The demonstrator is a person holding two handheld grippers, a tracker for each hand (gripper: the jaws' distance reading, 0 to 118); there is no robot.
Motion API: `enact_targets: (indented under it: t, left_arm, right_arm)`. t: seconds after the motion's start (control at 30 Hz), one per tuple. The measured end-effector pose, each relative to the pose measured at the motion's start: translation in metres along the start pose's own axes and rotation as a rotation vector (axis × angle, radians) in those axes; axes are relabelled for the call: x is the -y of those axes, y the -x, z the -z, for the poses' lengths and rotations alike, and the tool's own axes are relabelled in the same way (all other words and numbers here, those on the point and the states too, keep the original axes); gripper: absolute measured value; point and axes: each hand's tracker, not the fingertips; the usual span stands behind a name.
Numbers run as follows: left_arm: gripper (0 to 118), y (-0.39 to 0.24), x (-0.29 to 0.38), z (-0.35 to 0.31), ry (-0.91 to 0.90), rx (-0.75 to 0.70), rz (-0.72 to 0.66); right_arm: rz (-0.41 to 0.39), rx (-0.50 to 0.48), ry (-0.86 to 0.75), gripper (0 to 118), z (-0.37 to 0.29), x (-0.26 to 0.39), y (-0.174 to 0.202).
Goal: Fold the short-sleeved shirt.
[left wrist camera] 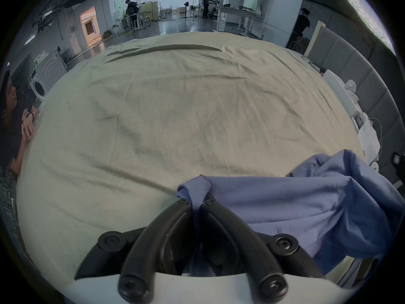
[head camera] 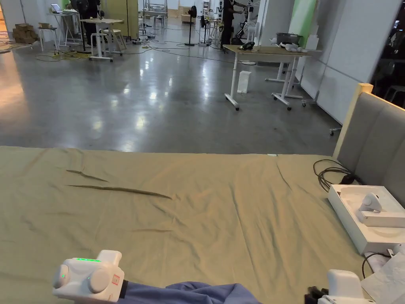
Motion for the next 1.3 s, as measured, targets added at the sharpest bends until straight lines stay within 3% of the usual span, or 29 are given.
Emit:
enact_targets:
  t: [0.03,0.07,0.23,0.33,0.37,0.43,0.47,0.5,0.53,0.57,0.6,0.7,0.83,0.93,1.3]
  left_arm:
    - [7,0.004,0.000,-0.006,-0.015,0.004,0.006]
    - [7,0.006,0.003,-0.014,-0.028,0.015,0.004]
    - [7,0.014,0.019,-0.049,-0.114,0.063,-0.073]
    - [7,0.012,0.028,-0.066,-0.148,0.059,-0.065]
    - [7,0.012,0.033,-0.070,-0.160,0.057,-0.069]
    - [7,0.012,0.038,-0.072,-0.167,0.062,-0.072]
    - [7,0.012,0.041,-0.073,-0.169,0.064,-0.071]
    - [7,0.012,0.044,-0.074,-0.171,0.061,-0.066]
    - [7,0.012,0.047,-0.075,-0.172,0.059,-0.063]
    - [7,0.012,0.048,-0.076,-0.174,0.058,-0.062]
    - [7,0.013,0.049,-0.077,-0.175,0.059,-0.065]
    - [7,0.015,0.051,-0.087,-0.205,0.073,-0.096]
    - [7,0.015,0.045,-0.117,-0.285,0.094,-0.107]
    - [6,0.016,0.039,-0.150,-0.370,0.106,-0.096]
    - [6,0.052,0.002,-0.298,-0.639,0.057,-0.095]
  right_arm:
    - [-0.017,-0.012,0.067,108,0.011,-0.001,0.000]
    - [-0.026,-0.024,0.119,113,0.026,0.000,0.001]
    - [-0.077,-0.019,0.234,105,0.080,0.008,0.012]
    - [-0.031,-0.025,0.318,102,0.112,0.016,0.015]
    - [-0.023,-0.019,0.339,95,0.121,0.018,0.016]
    - [-0.017,-0.026,0.347,70,0.126,0.021,0.016]
    - [-0.014,-0.019,0.332,70,0.123,0.021,0.016]
    - [-0.013,-0.021,0.323,61,0.121,0.020,0.016]
    - [-0.021,-0.035,0.296,42,0.117,0.018,0.016]
    - [-0.038,-0.042,0.255,11,0.113,0.017,0.017]
    - [-0.043,-0.042,0.226,5,0.107,0.016,0.018]
    - [-0.018,-0.069,0.152,5,0.082,0.010,0.020]
    - [-0.063,-0.076,-0.019,5,0.039,-0.005,0.022]
    - [-0.095,-0.063,-0.161,4,-0.002,-0.020,0.029]
    - [-0.079,-0.011,-0.525,4,-0.135,-0.106,0.023]
